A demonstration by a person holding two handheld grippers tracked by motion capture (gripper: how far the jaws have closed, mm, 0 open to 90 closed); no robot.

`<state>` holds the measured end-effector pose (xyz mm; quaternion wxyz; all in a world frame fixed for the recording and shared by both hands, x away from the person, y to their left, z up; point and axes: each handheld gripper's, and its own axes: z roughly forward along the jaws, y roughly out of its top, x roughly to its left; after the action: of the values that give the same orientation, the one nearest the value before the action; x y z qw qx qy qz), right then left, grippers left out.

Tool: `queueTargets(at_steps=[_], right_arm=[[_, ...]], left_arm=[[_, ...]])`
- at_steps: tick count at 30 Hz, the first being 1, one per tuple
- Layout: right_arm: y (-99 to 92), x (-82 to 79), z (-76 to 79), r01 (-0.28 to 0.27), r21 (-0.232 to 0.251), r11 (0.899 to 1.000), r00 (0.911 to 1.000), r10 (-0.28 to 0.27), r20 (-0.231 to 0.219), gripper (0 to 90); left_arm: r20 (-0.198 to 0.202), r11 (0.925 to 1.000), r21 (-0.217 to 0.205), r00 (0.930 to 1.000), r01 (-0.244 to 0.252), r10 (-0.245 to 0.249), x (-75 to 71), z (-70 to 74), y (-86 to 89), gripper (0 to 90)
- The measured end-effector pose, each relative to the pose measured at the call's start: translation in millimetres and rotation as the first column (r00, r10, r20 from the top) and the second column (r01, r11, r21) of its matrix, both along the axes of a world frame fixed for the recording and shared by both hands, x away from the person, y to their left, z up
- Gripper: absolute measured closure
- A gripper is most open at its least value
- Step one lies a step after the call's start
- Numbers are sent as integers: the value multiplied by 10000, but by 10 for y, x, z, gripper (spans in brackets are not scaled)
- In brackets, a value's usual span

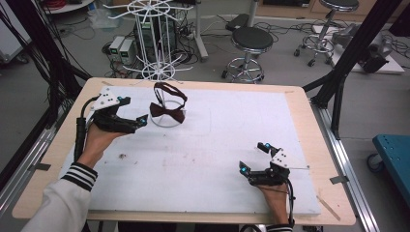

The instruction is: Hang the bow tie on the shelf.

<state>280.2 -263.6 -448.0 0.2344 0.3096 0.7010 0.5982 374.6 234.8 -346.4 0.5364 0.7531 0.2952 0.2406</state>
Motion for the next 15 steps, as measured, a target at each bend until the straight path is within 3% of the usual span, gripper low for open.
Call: queueTargets(at_steps=[2, 4, 7, 10, 15], right_arm=[[4, -3, -1, -28, -13, 10000, 10000, 28, -22, 7], [9, -4, -1, -18, -131, 9999, 10000, 19, 76, 6], [23, -16, 1, 24, -256, 9997, 10000, -22, 91, 6], [12, -20, 0, 88, -128, 9999, 10000, -88, 24, 6], [-5, -23, -3, 154, 3, 9999, 9998, -154, 144, 6]], left_arm=[[21, 9995, -65, 9995, 305, -305, -29, -2, 8, 17], [354, 9983, -215, 9980, 535, -527, -83, -11, 38, 17], [334, 9962, -487, 9969, 723, -707, -149, -49, 97, 17], [554, 9951, -584, 9955, 799, -767, -228, -110, 171, 17], [960, 9889, -1087, 9913, 1009, -906, -414, -276, 327, 17]])
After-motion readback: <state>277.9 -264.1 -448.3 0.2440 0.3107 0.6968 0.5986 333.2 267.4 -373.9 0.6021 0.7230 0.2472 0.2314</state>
